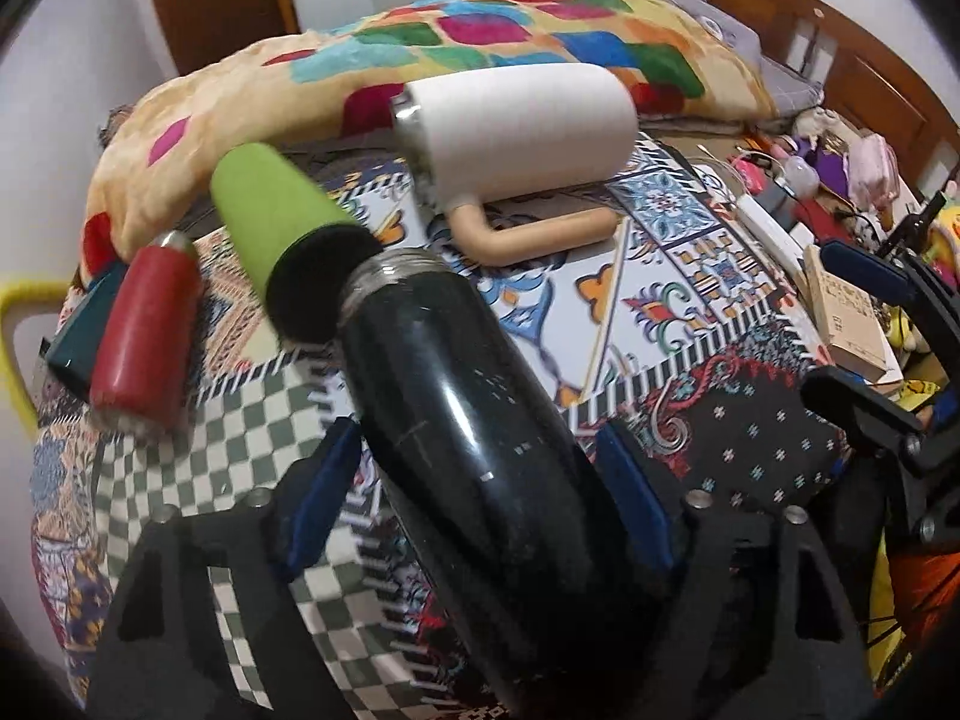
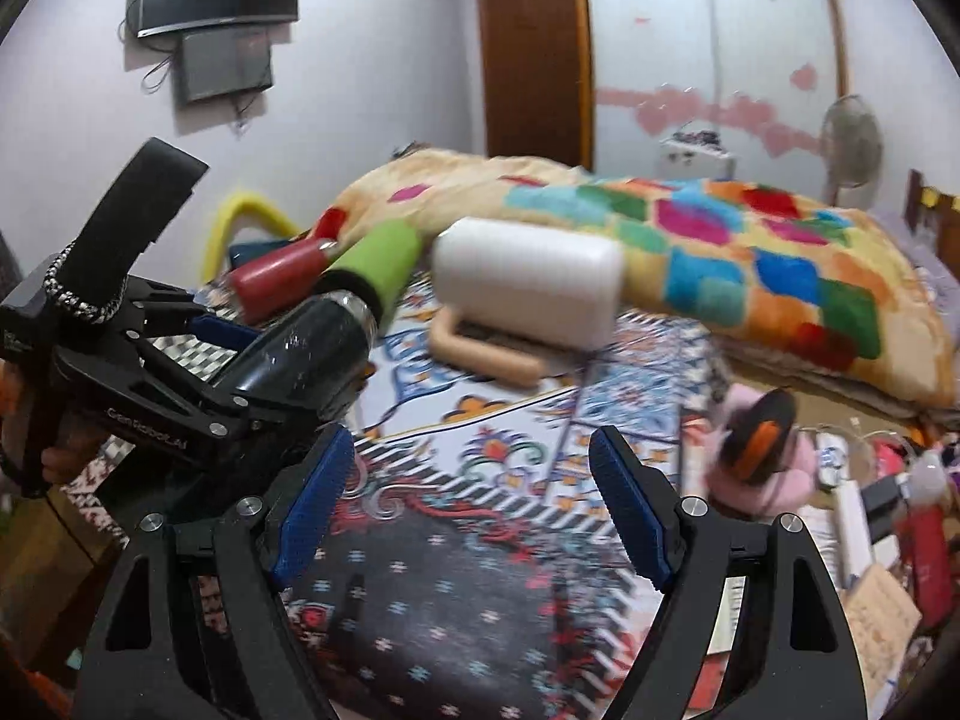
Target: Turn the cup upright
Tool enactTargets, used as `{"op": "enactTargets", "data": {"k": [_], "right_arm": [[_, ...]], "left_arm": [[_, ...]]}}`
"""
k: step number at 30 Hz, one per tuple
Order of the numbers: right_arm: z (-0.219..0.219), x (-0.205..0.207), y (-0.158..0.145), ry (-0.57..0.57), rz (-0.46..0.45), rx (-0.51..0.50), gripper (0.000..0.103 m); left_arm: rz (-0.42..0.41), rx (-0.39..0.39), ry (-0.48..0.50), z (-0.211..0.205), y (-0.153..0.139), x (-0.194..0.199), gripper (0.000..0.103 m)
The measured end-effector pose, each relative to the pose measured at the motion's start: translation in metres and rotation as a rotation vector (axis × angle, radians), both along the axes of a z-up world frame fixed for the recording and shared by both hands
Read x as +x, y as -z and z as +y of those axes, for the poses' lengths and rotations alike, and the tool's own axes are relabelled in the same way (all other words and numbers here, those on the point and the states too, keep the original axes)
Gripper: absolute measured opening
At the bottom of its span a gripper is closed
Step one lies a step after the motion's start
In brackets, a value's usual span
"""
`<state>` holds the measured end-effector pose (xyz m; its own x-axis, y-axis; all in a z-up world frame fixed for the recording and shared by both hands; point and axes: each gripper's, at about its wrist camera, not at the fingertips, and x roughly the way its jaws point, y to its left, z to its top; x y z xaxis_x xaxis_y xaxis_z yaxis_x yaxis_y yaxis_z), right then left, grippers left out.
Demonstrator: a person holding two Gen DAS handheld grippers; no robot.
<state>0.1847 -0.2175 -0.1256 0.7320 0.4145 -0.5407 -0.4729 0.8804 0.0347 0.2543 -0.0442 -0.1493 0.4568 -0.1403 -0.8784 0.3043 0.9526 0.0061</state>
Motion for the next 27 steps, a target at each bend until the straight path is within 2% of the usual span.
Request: {"op": "enactTargets", "data": {"k": [7, 13, 18, 23, 27], "right_arm": [[-0.005, -0.002, -0.003, 0.017, -0.021, 0.035, 0.079], [-0.005, -0.003, -0.003, 0.018, -0.029, 0.034, 0.079], [-0.006, -0.006, -0.008, 0.032, -0.053, 0.037, 0.079], [-0.004, -0.007, -0.016, 0.042, -0.073, 0.052, 0.079], [-0.003, -0.007, -0.024, 0.044, -0.089, 0.077, 0.079]], "left_arm": [[0.213, -0.096, -0.034, -0.001, 0.023, 0.036, 0.07], [0.197, -0.083, -0.03, -0.004, 0.02, 0.037, 0.068], [0.069, -0.042, -0.009, -0.005, -0.006, 0.022, 0.067], [-0.101, -0.113, 0.002, 0.005, -0.057, -0.01, 0.065], [-0.202, -0.134, 0.013, 0.008, -0.082, -0.032, 0.064]]}}
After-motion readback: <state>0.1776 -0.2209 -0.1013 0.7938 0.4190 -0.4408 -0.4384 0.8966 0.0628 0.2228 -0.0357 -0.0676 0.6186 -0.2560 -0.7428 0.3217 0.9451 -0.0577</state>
